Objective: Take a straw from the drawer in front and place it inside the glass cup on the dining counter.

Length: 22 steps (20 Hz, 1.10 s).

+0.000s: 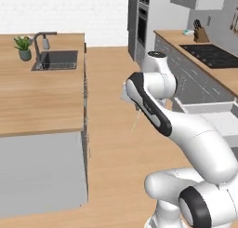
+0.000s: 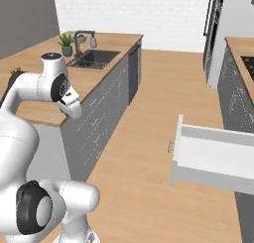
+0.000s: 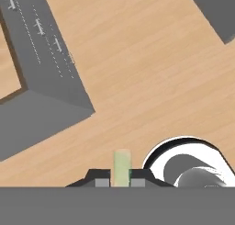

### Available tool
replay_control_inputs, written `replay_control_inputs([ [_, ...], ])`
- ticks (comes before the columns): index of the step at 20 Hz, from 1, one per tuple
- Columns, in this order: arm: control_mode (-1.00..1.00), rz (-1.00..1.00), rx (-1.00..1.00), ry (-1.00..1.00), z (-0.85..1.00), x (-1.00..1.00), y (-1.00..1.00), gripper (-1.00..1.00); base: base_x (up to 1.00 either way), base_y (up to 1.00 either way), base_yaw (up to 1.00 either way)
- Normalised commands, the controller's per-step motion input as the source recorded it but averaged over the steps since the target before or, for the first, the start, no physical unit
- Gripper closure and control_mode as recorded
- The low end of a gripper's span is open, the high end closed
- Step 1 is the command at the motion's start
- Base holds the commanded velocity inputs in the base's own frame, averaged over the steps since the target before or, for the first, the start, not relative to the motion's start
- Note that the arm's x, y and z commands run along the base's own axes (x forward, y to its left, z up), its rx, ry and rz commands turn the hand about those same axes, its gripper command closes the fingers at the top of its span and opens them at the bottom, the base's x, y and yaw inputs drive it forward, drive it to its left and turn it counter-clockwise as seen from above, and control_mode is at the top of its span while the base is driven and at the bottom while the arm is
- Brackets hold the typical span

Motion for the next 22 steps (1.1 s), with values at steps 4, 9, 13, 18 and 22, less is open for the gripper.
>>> replay_control_inputs([
  [4,1.00,0.00,0.00,0.00,0.00,0.00,0.00,1.00,0.68,1.00,-0.12],
  [9,1.00,0.00,0.00,0.00,0.00,0.00,0.00,1.00,0.41,1.00,-0.11],
  [13,1.00,0.00,0.00,0.00,0.00,0.00,0.00,1.00,-0.01,1.00,-0.14],
  [18,1.00,0.00,0.00,0.00,0.00,0.00,0.00,1.00,-0.14,1.00,-0.18],
  [22,1.00,0.00,0.00,0.00,0.00,0.00,0.00,1.00,-0.22,1.00,-0.20],
])
